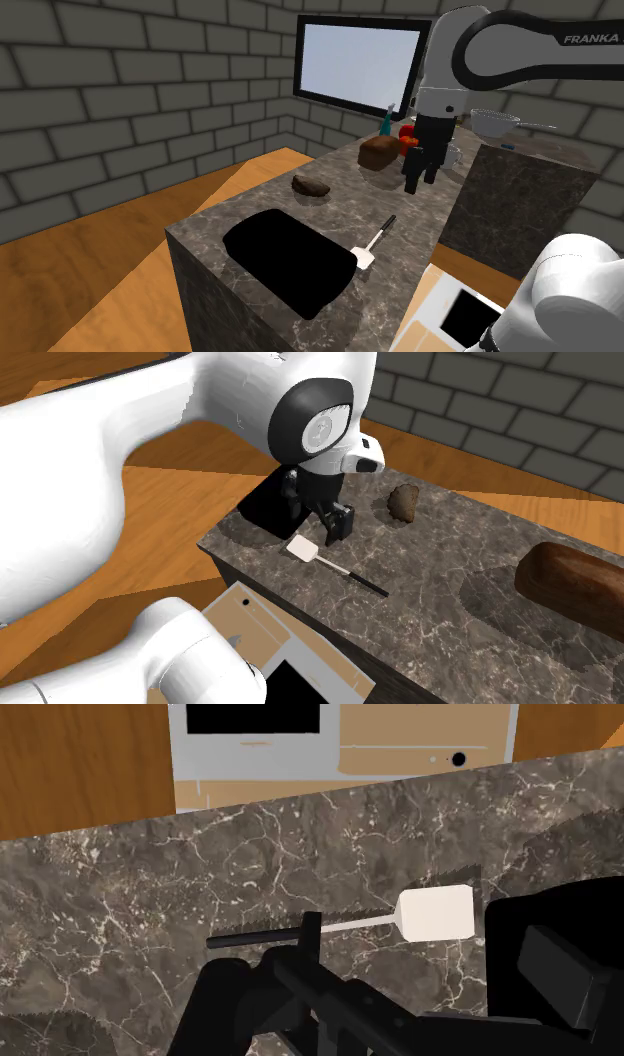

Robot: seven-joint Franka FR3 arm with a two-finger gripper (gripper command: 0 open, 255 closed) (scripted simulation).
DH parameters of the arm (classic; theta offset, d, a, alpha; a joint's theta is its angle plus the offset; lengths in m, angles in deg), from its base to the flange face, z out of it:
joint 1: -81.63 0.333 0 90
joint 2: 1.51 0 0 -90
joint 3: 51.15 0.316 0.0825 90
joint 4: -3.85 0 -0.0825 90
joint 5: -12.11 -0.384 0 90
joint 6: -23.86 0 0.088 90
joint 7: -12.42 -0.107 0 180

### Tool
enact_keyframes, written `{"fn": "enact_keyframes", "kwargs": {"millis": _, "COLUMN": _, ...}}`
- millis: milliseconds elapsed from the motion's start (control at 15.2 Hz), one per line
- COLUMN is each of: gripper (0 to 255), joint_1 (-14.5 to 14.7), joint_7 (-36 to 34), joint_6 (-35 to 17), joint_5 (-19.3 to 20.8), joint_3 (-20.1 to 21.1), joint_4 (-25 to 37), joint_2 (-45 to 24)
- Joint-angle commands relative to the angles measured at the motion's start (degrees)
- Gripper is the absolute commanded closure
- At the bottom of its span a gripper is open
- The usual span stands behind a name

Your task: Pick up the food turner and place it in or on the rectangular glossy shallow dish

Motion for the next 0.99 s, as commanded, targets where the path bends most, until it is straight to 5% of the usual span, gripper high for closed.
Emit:
{"fn": "enact_keyframes", "kwargs": {"millis": 0, "gripper": 0, "joint_1": 0.00, "joint_7": 0.00, "joint_6": 0.00, "joint_5": 0.00, "joint_3": 0.00, "joint_4": 0.00, "joint_2": 0.00}}
{"fn": "enact_keyframes", "kwargs": {"millis": 924, "gripper": 0, "joint_1": -22.52, "joint_7": -71.39, "joint_6": -36.23, "joint_5": -7.33, "joint_3": 22.88, "joint_4": -15.57, "joint_2": -12.10}}
